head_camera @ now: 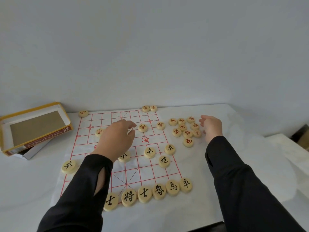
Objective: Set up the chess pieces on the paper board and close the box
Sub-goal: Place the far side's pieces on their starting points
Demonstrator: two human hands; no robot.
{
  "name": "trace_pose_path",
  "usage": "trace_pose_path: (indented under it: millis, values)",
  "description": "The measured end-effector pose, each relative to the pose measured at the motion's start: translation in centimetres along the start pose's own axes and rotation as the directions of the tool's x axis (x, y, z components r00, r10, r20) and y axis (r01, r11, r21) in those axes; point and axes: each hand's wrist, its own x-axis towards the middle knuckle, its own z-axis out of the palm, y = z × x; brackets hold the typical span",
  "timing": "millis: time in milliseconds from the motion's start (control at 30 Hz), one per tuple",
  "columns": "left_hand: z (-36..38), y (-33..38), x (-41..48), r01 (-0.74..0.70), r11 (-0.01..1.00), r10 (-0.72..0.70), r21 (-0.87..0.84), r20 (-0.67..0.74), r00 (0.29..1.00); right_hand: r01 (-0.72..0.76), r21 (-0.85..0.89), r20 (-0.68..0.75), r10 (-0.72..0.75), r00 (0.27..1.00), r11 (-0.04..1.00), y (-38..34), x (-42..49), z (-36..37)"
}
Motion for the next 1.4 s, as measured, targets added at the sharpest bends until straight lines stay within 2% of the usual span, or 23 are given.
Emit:
trace_pose_path:
  millis: [133, 233, 300, 367, 467, 567, 800, 967, 1033, 1067, 1167, 1233, 1267, 1400]
  values:
    - [-0.1, 0.3, -0.1, 0.001, 1.000, -0.001, 0.010, 0.021, 1.000, -0.119, 0.109, 0.000, 0.119, 0.993, 0.987, 0.1, 0.5, -0.1]
    - [0.0, 0.4, -0.1, -0.002, 1.000, 0.001, 0.030, 0.030, 1.000, -0.118, 0.102, 0.042, 0.114, 0.993, 0.988, -0.2, 0.4, 0.2]
    - [0.1, 0.5, 0.0, -0.004, 0.999, 0.002, 0.046, 0.036, 0.999, -0.077, 0.014, 0.092, 0.076, 0.993, 0.997, -0.4, 0.4, 0.7]
    - [0.2, 0.5, 0.0, -0.009, 0.998, 0.007, 0.056, 0.041, 0.999, -0.001, -0.156, 0.115, 0.019, 0.993, 0.988, -0.5, 0.6, 1.3]
    - [0.4, 0.3, 0.0, -0.022, 0.997, 0.018, 0.073, 0.054, 0.998, 0.106, -0.393, 0.116, -0.066, 0.991, 0.913, 0.0, 1.2, 2.2]
    - [0.7, 0.2, 0.1, -0.032, 0.996, 0.026, 0.083, 0.079, 0.997, 0.148, -0.539, 0.121, -0.098, 0.988, 0.829, 0.5, 1.5, 2.7]
    - [0.6, -0.2, 0.4, -0.005, 0.997, 0.000, 0.075, 0.078, 0.997, 0.208, -0.743, 0.094, -0.209, 0.973, 0.637, 1.2, 2.1, 3.4]
    - [0.1, -0.8, 0.4, 0.018, 0.999, -0.019, 0.036, 0.040, 0.999, 0.207, -0.816, 0.027, -0.323, 0.946, 0.539, 0.7, 1.5, 3.6]
    - [-0.4, -1.2, 0.4, 0.044, 0.999, -0.044, 0.009, 0.011, 0.999, 0.280, -0.772, 0.014, -0.426, 0.905, 0.570, 0.0, 1.0, 3.9]
    - [-0.7, -1.6, 0.5, 0.068, 0.998, -0.068, -0.005, -0.005, 0.998, 0.347, -0.705, 0.022, -0.470, 0.882, 0.619, -0.7, 0.6, 4.4]
    - [-1.5, -2.6, 0.7, 0.136, 0.989, -0.138, -0.051, -0.043, 0.990, 0.480, -0.330, 0.110, -0.472, 0.875, 0.813, -2.9, -1.5, 6.5]
    - [-1.8, -3.1, 0.7, 0.172, 0.982, -0.177, -0.084, -0.050, 0.983, 0.456, -0.114, 0.216, -0.425, 0.879, 0.883, -3.9, -3.3, 8.0]
    - [-2.1, -3.5, 0.7, 0.188, 0.978, -0.194, -0.096, -0.055, 0.980, 0.437, -0.064, 0.266, -0.407, 0.874, 0.897, -4.2, -4.2, 8.8]
    - [-2.5, -4.5, 0.9, 0.214, 0.968, -0.222, -0.129, -0.054, 0.973, 0.402, -0.026, 0.367, -0.365, 0.855, 0.915, -4.3, -5.9, 10.4]
